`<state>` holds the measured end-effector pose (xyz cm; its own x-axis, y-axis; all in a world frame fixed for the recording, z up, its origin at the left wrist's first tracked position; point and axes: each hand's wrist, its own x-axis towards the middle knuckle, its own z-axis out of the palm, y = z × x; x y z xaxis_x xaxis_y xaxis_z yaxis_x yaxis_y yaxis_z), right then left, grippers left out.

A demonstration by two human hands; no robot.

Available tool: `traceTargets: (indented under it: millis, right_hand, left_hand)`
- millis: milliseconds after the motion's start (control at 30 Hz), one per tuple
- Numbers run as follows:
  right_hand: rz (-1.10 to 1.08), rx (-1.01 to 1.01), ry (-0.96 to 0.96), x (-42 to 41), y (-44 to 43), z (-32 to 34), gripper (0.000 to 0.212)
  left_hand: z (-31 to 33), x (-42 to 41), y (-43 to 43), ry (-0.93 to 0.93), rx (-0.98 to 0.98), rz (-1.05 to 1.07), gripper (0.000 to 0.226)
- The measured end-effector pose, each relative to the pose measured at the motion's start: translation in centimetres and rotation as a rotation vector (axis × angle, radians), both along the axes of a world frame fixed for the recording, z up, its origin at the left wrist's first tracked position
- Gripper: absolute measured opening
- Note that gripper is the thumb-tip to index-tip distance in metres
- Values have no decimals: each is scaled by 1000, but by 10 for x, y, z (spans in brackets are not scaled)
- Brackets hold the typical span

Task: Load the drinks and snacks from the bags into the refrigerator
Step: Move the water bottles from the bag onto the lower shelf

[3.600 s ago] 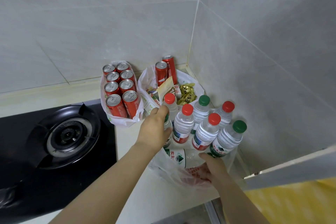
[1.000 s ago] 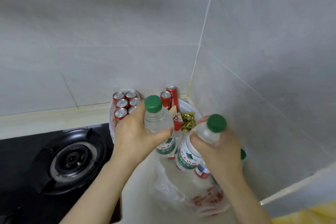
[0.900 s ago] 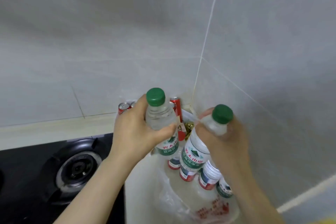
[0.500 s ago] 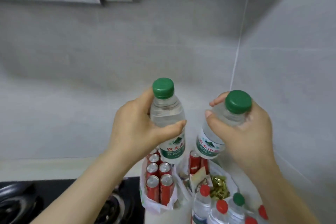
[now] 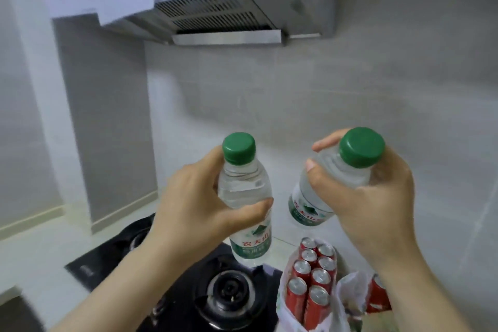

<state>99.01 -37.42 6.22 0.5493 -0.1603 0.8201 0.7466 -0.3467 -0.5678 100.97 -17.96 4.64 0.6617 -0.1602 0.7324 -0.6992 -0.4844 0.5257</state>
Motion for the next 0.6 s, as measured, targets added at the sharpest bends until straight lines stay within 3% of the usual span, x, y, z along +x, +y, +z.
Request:
traceTargets:
  millis: [200,600]
  right_hand:
    - [189,-83,-25,4,66,4,26]
    - [587,-103,-190,-27,268,24,23]
  left_hand:
    - [-2,-36,72,36,-91,140,40]
    - [29,-149,245,-80,-19,603,49]
